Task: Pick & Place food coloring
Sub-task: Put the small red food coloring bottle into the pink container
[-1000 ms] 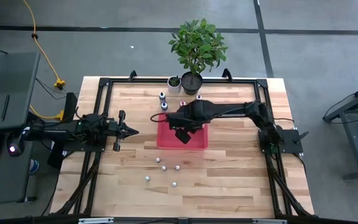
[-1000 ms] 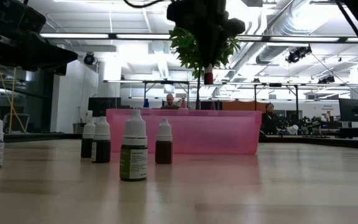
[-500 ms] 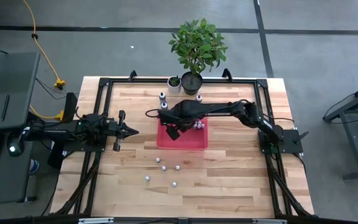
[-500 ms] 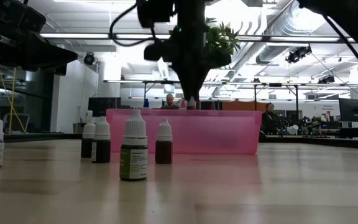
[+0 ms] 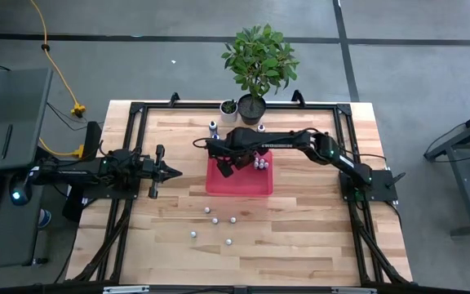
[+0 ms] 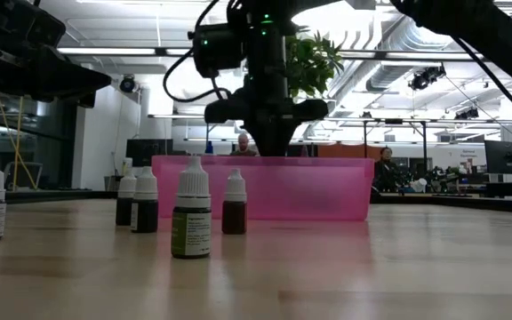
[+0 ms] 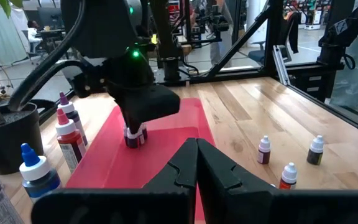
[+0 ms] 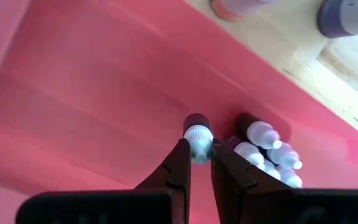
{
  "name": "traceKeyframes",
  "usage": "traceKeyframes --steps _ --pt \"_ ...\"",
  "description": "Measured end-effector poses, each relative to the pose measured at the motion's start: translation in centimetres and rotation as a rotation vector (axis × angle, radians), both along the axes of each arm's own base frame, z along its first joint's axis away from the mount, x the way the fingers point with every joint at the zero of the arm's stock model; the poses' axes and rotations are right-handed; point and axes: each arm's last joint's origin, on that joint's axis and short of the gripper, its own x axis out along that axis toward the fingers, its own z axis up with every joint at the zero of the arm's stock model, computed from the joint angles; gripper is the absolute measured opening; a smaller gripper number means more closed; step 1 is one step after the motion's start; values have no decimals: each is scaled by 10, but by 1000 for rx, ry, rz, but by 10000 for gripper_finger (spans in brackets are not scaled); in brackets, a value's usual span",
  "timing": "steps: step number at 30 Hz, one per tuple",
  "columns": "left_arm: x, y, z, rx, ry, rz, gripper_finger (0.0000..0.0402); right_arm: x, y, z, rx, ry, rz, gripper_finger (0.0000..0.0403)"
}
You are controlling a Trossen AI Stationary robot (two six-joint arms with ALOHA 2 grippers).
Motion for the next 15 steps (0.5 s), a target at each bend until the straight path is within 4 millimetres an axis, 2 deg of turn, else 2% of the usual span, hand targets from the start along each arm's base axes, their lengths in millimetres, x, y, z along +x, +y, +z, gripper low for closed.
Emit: traceKeyframes --steps 15 --pt "0 0 0 0 0 0 0 -5 -16 1 4 26 -65 32"
